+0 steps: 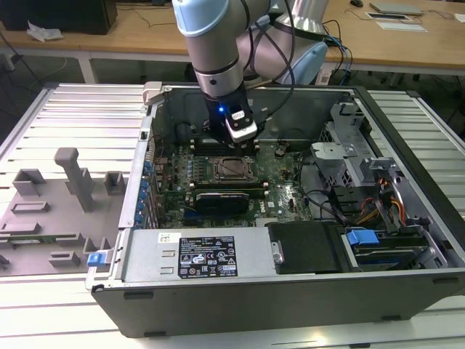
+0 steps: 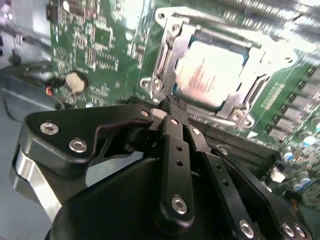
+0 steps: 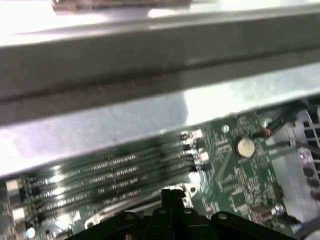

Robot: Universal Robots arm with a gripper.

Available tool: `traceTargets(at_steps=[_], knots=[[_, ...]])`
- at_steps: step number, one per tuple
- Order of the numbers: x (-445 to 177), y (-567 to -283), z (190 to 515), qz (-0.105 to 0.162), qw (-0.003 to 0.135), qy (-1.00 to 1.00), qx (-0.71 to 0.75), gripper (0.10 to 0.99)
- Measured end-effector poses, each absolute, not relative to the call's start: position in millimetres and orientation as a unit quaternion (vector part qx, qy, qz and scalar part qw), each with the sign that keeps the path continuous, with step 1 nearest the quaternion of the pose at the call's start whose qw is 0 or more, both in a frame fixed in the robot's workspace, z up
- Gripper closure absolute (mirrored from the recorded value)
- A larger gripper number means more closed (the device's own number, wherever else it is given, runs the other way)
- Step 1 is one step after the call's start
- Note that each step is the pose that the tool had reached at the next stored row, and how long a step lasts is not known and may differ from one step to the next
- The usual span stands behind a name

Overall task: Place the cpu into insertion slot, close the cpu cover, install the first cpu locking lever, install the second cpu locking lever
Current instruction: 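Install the first cpu locking lever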

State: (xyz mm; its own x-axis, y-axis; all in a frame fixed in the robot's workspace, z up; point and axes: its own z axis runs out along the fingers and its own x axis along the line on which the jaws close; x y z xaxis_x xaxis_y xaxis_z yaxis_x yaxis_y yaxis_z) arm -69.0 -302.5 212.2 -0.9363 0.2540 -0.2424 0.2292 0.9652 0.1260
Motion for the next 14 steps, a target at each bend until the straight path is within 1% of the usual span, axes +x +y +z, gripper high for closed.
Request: traceTargets(at_steps=[1, 2, 6, 7, 8, 9, 10, 14], knots=[[-68.3, -302.5, 212.2, 0.033, 0.129, 0.984, 0.121, 0.980], [-67.9, -302.5, 212.3, 0.027, 0.127, 0.984, 0.121, 0.980], [-67.8, -302.5, 212.2, 0.027, 0.126, 0.984, 0.120, 0.980], [-67.2, -302.4, 212.1, 0.026, 0.115, 0.986, 0.120, 0.980], [-66.4, -302.5, 211.9, 0.023, 0.098, 0.988, 0.121, 0.980], [-65.8, -302.5, 211.8, 0.022, 0.086, 0.989, 0.121, 0.980], [-65.8, -302.5, 211.9, 0.022, 0.083, 0.989, 0.121, 0.980], [-65.8, -307.8, 211.8, 0.020, 0.083, 0.989, 0.121, 0.980]])
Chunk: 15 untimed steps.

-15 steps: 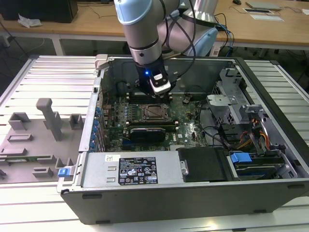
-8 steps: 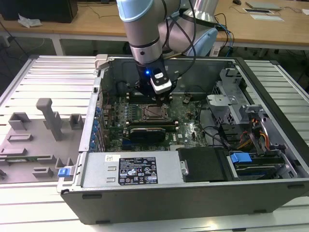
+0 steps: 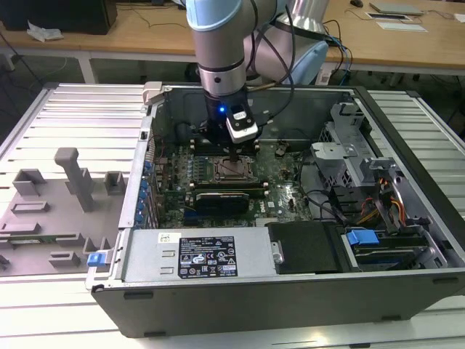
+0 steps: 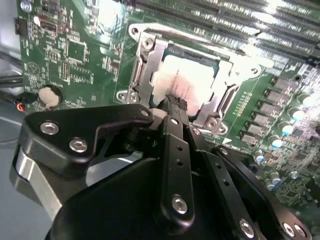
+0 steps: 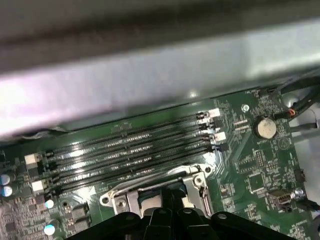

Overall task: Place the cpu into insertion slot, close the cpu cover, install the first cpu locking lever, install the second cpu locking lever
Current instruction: 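Install the first cpu locking lever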

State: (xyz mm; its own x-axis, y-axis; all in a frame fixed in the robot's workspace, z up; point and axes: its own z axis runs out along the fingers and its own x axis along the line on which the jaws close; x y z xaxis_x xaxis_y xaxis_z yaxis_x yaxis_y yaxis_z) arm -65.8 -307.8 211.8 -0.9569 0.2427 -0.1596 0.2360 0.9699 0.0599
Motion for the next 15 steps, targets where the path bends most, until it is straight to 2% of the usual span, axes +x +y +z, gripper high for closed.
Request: traceTargets(at_steps=[6, 10, 15], knots=[[-65.8, -322.1, 211.7, 0.018, 0.083, 0.989, 0.122, 0.980], [-64.9, -327.2, 211.2, 0.015, 0.063, 0.990, 0.122, 0.980], [-64.8, -327.2, 215.5, 0.006, 0.064, 0.991, 0.122, 0.980]])
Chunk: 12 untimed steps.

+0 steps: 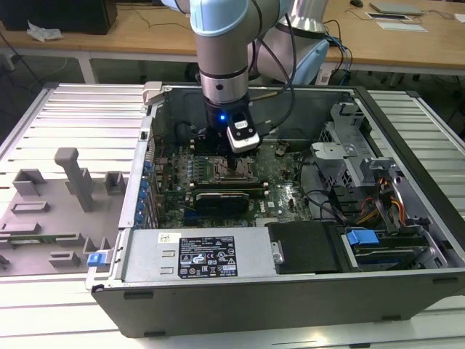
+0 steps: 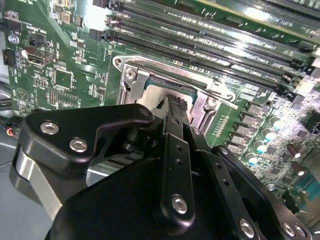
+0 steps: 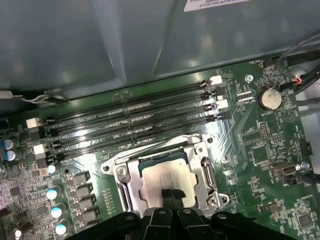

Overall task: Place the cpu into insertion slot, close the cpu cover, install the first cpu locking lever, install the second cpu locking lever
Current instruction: 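Install the first cpu locking lever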

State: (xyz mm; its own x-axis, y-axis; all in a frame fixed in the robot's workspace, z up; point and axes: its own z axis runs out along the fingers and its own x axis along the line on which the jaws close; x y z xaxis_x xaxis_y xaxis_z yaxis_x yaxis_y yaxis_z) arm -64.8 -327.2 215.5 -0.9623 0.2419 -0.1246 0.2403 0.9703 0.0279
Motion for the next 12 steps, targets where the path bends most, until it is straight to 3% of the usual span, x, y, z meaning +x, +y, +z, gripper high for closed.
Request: traceTargets(at_steps=[12], knots=[[-59.8, -327.2, 223.8, -0.012, 0.063, 0.995, 0.074, 0.980]])
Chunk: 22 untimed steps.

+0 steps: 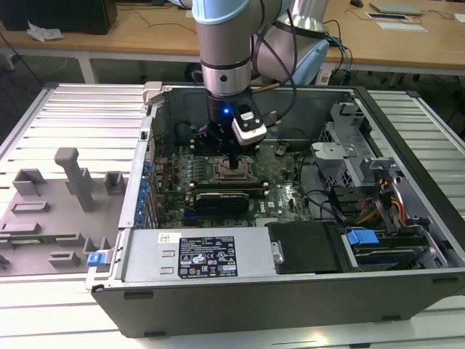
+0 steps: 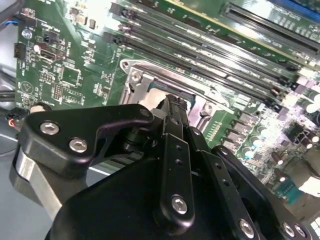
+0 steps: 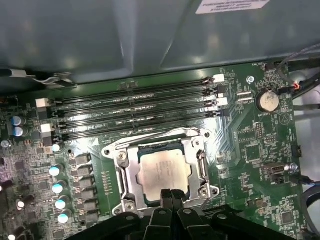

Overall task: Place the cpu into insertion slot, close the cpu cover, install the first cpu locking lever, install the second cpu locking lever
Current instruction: 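Install the first cpu locking lever, then install the second cpu locking lever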

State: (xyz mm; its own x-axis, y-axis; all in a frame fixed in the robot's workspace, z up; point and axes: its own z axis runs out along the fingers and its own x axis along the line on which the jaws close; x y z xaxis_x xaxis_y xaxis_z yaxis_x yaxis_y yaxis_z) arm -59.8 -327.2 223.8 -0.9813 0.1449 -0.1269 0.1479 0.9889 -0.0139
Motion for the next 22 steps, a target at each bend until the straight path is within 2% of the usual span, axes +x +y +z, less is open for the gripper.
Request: traceTargets(at_steps=[22], knots=[[-57.2, -318.1, 233.7, -0.011, 0.062, 0.996, 0.068, 0.980]])
